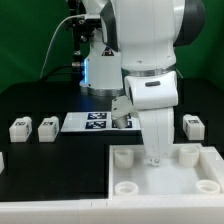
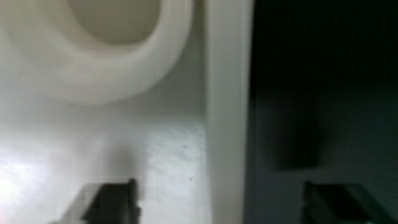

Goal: Assemble one leg

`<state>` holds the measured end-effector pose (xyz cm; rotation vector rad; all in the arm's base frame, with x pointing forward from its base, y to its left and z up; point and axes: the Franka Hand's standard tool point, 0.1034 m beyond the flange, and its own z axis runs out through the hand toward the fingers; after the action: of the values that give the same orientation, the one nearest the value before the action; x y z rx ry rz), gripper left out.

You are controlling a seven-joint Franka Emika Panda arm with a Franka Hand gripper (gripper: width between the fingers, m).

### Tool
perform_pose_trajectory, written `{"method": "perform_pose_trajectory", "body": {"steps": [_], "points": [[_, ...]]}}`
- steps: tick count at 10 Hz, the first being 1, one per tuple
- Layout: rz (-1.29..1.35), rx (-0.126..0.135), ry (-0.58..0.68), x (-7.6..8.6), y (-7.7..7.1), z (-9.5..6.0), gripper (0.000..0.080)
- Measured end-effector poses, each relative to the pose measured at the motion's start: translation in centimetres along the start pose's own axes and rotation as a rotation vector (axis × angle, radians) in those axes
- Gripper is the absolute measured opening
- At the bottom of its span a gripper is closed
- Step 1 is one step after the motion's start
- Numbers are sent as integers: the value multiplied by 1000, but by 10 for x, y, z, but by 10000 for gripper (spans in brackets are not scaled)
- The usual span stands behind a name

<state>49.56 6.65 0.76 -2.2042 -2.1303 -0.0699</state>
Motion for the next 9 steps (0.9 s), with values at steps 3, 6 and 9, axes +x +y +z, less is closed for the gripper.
{"method": "perform_pose_trajectory", "body": {"steps": [3, 6, 9], "points": [[1, 0, 0, 0, 0, 0, 631], [1, 0, 0, -1, 0, 0, 649], [2, 0, 0, -1, 0, 0, 649]]}}
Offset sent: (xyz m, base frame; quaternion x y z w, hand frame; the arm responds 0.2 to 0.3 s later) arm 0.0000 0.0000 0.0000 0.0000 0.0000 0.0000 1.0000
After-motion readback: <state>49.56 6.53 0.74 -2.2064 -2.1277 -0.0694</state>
